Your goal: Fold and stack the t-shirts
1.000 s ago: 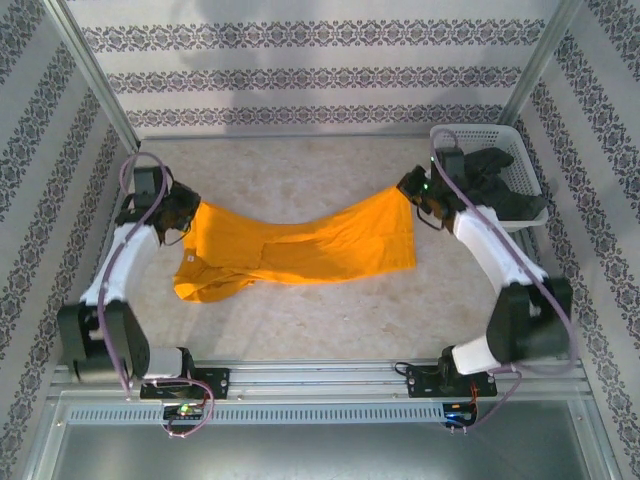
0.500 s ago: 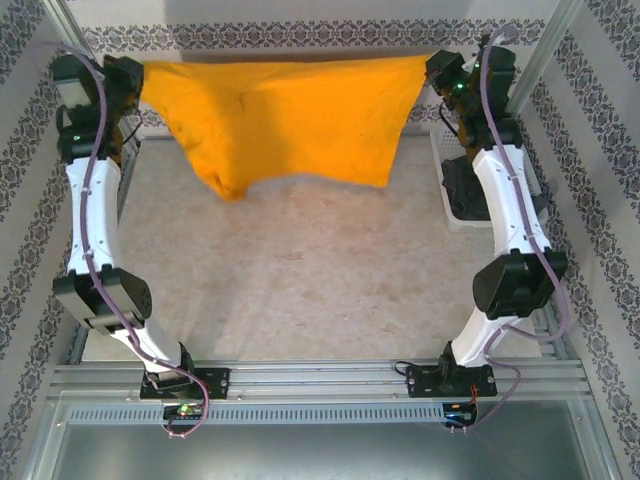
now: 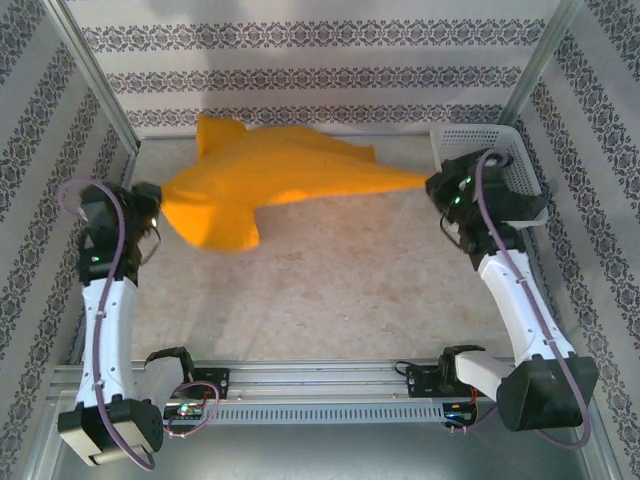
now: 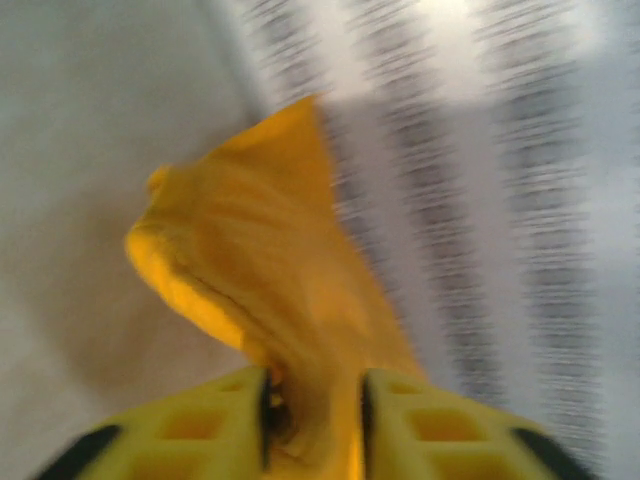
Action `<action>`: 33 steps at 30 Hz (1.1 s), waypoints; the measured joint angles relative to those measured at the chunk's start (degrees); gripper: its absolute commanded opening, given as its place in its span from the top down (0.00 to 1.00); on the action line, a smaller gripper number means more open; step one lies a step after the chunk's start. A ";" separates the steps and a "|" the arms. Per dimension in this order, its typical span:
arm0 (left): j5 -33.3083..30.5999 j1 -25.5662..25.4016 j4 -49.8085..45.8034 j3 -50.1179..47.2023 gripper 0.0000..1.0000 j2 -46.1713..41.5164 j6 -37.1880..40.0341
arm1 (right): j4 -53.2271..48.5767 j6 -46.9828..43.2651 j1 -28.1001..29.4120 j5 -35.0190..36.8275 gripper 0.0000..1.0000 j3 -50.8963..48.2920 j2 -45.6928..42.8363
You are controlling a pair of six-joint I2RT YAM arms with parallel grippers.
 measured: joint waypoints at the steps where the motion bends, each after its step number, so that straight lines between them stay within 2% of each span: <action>1: 0.04 0.00 -0.94 -3.08 0.44 0.55 -0.11 | -1.36 -0.11 0.11 0.13 0.51 -2.80 0.02; 2: 0.04 -0.04 -2.62 -6.45 0.42 1.14 0.33 | -3.26 -0.20 0.39 0.46 0.45 -5.25 0.15; 3: 0.02 -0.04 -4.24 -8.98 0.40 1.20 0.83 | -5.60 -0.50 0.42 0.96 0.44 -7.54 0.20; 9: -0.20 -0.87 -11.15 -13.73 0.42 -4.31 3.28 | -14.16 -3.85 1.16 3.93 0.47 -10.32 -1.27; 13: 0.13 -4.11 -11.85 -14.86 0.54 -6.40 3.52 | -15.19 -4.92 3.04 5.07 0.51 -10.34 -2.45; 16: 0.50 -6.82 -11.23 -16.26 0.63 -4.90 2.67 | -14.38 -5.75 5.05 5.73 0.55 -10.19 -0.50; 24: -0.09 -18.71 -0.20 -15.85 0.70 13.07 -1.84 | -6.36 -8.72 8.68 6.40 0.67 1.07 21.40; 27: -0.33 -21.07 4.72 -15.10 0.71 19.65 -3.98 | -3.04 -8.94 8.92 6.69 0.68 7.06 29.86; 33: -1.55 -21.77 12.85 -14.99 0.71 28.15 -8.37 | -1.29 -8.90 8.94 7.80 0.67 20.57 45.55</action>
